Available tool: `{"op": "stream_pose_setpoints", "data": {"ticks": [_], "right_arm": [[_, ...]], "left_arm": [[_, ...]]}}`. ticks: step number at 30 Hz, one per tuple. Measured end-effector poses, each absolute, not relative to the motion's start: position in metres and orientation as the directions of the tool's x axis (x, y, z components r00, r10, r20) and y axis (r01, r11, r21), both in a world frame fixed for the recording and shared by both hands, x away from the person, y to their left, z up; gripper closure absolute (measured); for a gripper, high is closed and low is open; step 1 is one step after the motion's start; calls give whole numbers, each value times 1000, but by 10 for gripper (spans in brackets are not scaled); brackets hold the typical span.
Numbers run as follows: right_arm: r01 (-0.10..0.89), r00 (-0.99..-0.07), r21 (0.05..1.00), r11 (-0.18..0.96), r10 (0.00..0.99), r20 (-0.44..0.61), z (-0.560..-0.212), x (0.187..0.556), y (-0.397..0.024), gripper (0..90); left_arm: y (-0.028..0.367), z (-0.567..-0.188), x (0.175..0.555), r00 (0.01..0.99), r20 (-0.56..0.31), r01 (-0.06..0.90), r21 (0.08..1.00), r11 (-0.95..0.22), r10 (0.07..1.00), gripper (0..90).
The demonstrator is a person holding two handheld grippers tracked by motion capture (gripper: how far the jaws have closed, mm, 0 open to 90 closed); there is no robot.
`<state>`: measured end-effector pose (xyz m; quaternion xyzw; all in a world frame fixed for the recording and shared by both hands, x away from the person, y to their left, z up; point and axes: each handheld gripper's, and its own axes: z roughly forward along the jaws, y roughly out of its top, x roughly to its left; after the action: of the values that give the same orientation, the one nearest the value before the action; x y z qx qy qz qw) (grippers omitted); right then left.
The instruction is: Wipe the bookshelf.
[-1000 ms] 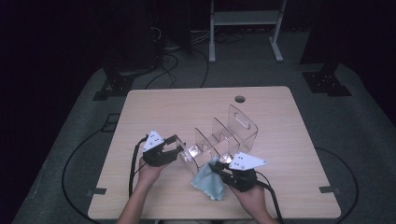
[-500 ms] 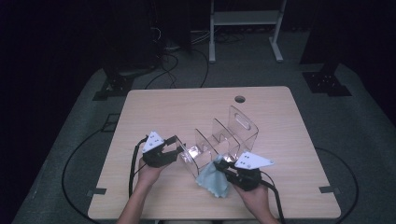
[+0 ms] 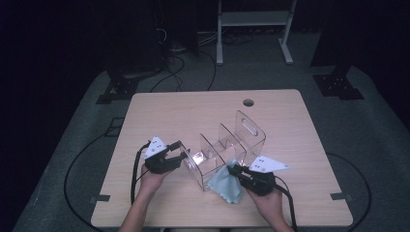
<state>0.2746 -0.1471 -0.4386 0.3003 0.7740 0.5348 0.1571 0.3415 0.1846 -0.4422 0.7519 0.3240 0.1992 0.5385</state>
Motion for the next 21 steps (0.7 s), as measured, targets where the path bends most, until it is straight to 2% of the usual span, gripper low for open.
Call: {"op": "stream_pose_setpoints", "data": {"ticks": [4, 11, 17, 21], "right_arm": [[279, -803, 912, 300, 594, 51, -442, 271, -131, 814], [315, -737, 918, 240, 671, 78, -442, 283, -161, 814], [302, -771, 910, 283, 634, 59, -449, 276, -142, 813], [311, -760, 908, 279, 647, 62, -448, 281, -151, 814]], "left_arm": [[186, -442, 341, 712, -48, 273, 938, -213, 700, 480], [186, -442, 341, 713, -49, 273, 938, -213, 700, 480], [187, -442, 342, 713, -47, 273, 938, -215, 699, 480], [187, -442, 342, 715, -49, 273, 938, -214, 698, 480]]}}
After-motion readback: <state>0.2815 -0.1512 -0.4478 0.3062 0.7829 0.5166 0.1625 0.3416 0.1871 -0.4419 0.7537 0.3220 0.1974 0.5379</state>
